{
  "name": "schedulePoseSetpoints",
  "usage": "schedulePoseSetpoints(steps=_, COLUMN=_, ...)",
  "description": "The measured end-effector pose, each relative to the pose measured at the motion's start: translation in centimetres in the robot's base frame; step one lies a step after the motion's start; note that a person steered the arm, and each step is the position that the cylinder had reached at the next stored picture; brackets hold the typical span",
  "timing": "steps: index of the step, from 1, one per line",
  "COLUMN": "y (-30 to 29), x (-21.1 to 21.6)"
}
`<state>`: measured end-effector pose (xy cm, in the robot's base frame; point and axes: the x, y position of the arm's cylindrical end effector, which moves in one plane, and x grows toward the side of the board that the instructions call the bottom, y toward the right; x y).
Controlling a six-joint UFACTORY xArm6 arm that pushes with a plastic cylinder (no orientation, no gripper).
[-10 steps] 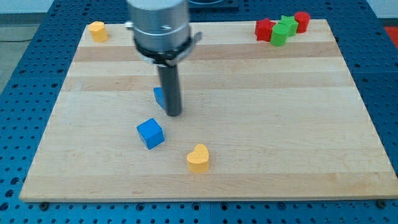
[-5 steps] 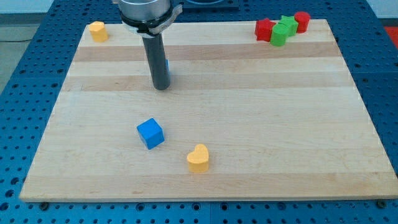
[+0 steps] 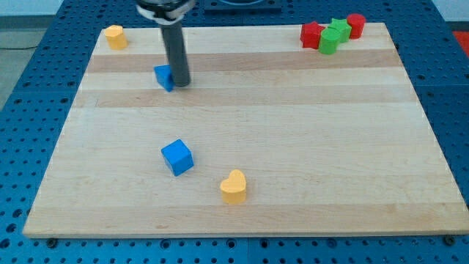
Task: Push the blue triangle to the bottom side of the yellow hexagon
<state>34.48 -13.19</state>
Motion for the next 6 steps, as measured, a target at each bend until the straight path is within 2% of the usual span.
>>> schedulePoseSetpoints(steps=1, y=-3.7, x=-1.8)
schedulePoseSetpoints(steps=2, y=-6.1, x=-1.8)
schedulePoseSetpoints(steps=4, y=-9.1, x=0.7)
schedulePoseSetpoints(steps=5, y=-10.4, x=0.4)
schedulePoseSetpoints(steps=6, y=-10.4, x=-1.6)
